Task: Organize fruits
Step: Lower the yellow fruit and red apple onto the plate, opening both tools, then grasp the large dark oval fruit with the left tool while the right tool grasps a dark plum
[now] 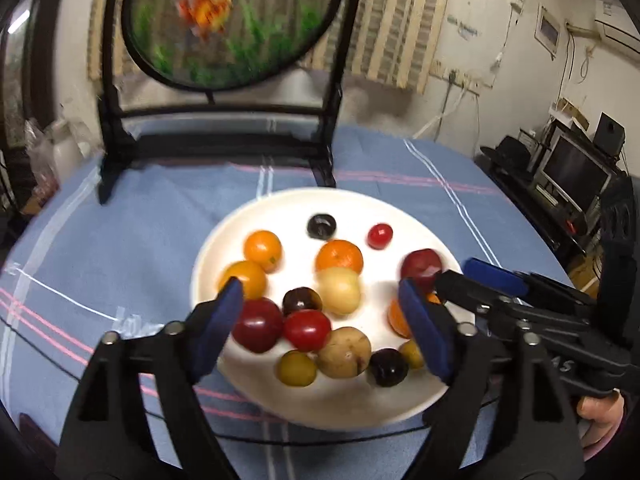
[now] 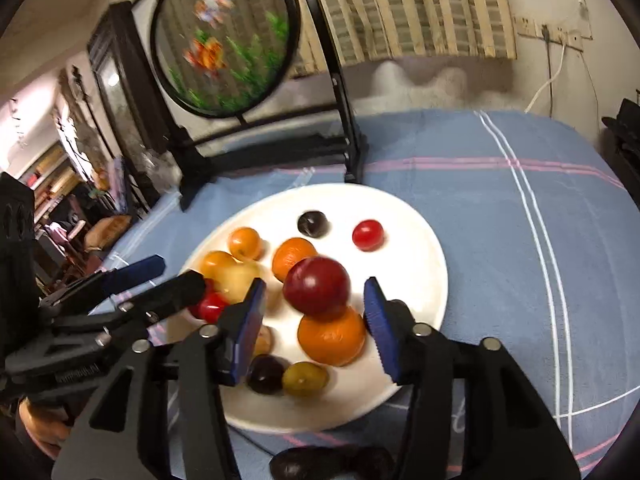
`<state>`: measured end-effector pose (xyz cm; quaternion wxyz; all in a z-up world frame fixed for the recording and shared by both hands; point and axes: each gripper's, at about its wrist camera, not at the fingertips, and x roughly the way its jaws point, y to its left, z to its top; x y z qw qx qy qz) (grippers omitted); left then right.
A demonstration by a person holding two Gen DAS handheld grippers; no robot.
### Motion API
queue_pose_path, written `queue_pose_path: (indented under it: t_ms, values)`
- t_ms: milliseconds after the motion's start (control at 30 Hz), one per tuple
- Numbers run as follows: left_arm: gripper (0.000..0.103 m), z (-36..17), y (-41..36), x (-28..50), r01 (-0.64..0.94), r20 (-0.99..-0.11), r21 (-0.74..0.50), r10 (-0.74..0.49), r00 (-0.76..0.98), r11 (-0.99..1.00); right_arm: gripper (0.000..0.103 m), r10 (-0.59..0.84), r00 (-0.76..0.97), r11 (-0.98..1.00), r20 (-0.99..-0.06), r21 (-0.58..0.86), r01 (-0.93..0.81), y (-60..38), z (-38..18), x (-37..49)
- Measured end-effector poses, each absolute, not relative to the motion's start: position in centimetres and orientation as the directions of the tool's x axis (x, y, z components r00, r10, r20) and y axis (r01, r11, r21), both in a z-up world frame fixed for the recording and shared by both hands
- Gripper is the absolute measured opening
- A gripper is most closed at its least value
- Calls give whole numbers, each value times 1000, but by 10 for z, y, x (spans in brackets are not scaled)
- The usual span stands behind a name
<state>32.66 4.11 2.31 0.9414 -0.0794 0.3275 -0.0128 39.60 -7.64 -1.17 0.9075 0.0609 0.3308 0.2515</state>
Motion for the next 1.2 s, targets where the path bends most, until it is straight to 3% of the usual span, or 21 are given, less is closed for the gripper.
queue_pose_path:
  t_ms: [100,167,400,767,1200]
  values:
    - [85,30,45,306,-27,-602,-185,-92,793,982,52,491,662,867,-566,248,-431,-93,-10,371]
    - [94,28,45,291,-19,-601,-201,-108,792,979,51,454,661,883,-598,205,-421,-103,-17,354]
    - [95,-7,40,252,-41,-633,-201,-98,768,979,51,321,643,916,-695,56,-397,-110,-49,332]
    - [95,-14,41,248,-43,-652,-209,-107,751,977,39,329,589,897,-738,49,-440,-100,-63,332]
    - [95,-13,32,245,-12,-649,-190,-116,752,982,39,302,581,895,-756,15,-446,-87,-74,338]
